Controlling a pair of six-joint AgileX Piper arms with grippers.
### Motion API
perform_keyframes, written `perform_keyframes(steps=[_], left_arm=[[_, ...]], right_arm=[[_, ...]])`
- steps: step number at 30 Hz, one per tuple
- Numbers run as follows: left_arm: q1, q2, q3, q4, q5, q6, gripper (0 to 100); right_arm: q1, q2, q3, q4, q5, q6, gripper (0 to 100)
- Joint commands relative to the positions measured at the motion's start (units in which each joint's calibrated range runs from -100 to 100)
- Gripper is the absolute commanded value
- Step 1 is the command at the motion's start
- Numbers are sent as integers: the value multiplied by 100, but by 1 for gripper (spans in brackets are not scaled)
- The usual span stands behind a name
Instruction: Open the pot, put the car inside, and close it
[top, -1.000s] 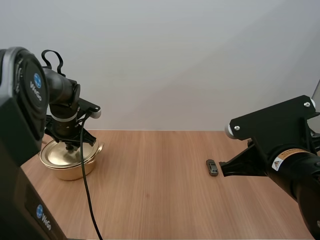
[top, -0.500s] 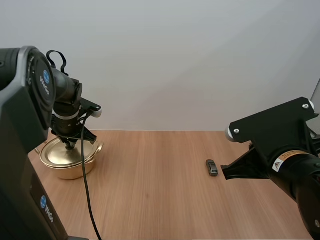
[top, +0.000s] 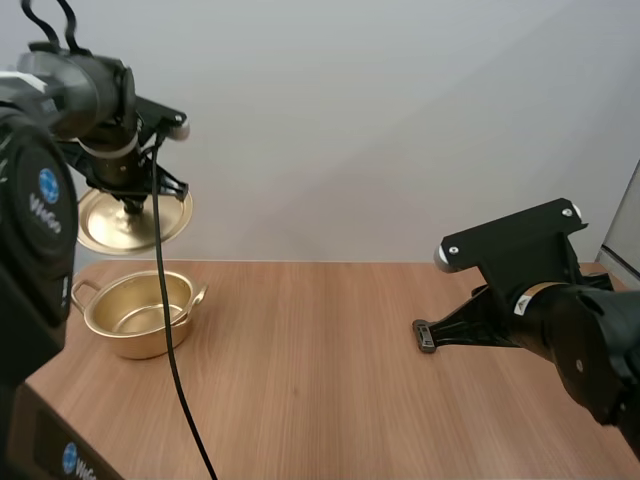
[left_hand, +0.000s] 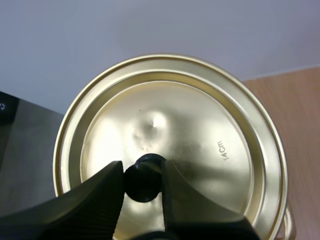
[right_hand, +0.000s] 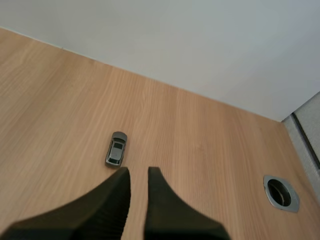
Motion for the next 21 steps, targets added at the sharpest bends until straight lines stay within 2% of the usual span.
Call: perform_keyframes(steps=[1, 2, 5, 10, 21], left_arm=[[2, -623, -277, -484, -21, 156, 0], [2, -767, -349, -648, -21, 210, 0], [2, -1223, -582, -940, -21, 283, 0], [2, -1904, -826, -1186, -21, 308, 0], [2, -2759, -855, -1186, -53, 308, 0]], right_arm=[[-2, 1632, -224, 182, -19, -1, 81], [-2, 1892, -336, 270, -35, -1, 88], [-2, 2778, -617, 571, -60, -1, 84], [-2, 3814, -1007, 571, -472, -1, 81], [-2, 4901, -1458, 629, -1002, -1, 81]])
